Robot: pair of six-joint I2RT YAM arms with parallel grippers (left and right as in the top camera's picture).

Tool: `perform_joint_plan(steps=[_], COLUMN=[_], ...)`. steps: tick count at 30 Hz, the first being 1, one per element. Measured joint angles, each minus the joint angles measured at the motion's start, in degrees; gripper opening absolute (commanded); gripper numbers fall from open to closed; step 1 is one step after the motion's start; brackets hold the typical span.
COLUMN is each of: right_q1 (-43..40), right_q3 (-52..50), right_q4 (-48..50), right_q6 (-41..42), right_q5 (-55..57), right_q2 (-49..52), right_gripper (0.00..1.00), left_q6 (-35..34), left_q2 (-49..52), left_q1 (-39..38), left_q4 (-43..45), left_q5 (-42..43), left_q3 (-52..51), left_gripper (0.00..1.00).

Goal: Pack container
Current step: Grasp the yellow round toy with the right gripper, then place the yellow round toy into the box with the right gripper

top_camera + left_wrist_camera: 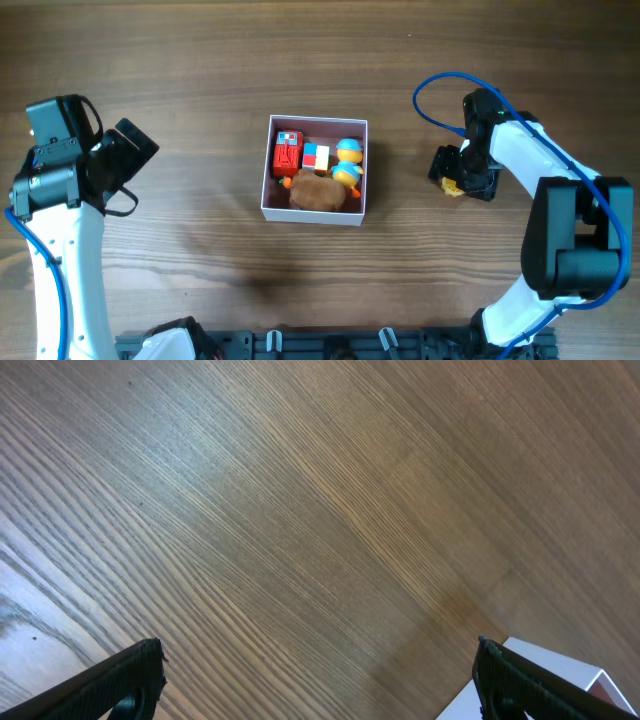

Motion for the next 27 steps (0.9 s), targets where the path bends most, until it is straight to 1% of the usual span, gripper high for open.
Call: perform_joint_plan(steps=[2,4,6,9,11,14,16,18,20,22,25,26,27], right_q1=[0.0,0.0,0.0,0.0,0.0,0.0,0.0,0.0,0.0,0.22,4.24,7.13,11.98], right_q3=[0.0,0.0,0.0,0.0,0.0,0.0,0.0,0.0,0.57,3.85,16.55,20.06,23.96], right_q4=[0.07,0.07,0.07,0.07,0.07,0.09,0.09,0.2,-0.46,-5.68,-12.33,-12.9,-12.41], right_q6=[-0.42,-0.55,-0.81,-0.92,-0.98,-0.87,-0.87,-0.87,-1.53,-3.58,-9.86,-12.02,-15.02], right_q5=[0.2,0.2,0.2,0.17,0.17,0.13,0.15,0.13,-0.09,-0.22,-0.2,-0.24,-0.46], right_q2=[0.0,0.0,0.0,0.0,0.0,0.0,0.0,0.0,0.02,-0.2,-3.43,-5.77,-9.11], right_gripper=[0.68,0.62,0.58,0.47,0.43,0.29,0.08,0.04,0.04,0.04,0.04,0.04,0.04], left_q6=[0.0,0.0,0.0,0.0,0.0,0.0,0.0,0.0,0.0,0.0,0.0,0.0,0.0], left_q2=[0.0,0.0,0.0,0.0,0.0,0.0,0.0,0.0,0.0,0.0,0.0,0.0,0.0], left_q1=[0.0,0.0,0.0,0.0,0.0,0.0,0.0,0.0,0.0,0.0,0.0,0.0,0.0], left_q4=[0.0,0.0,0.0,0.0,0.0,0.0,0.0,0.0,0.0,-0.09,-0.02,-0.02,-0.02], left_q5=[0.0,0.0,0.0,0.0,0.0,0.0,0.0,0.0,0.0,0.0,0.04,0.04,0.04], left_q3=[0.0,0.0,0.0,0.0,0.0,0.0,0.0,0.0,0.0,0.0,0.0,0.0,0.0], left_gripper=[1.0,1.0,1.0,1.0,1.0,1.0,1.0,1.0,1.0,1.0,1.0,1.0,1.0])
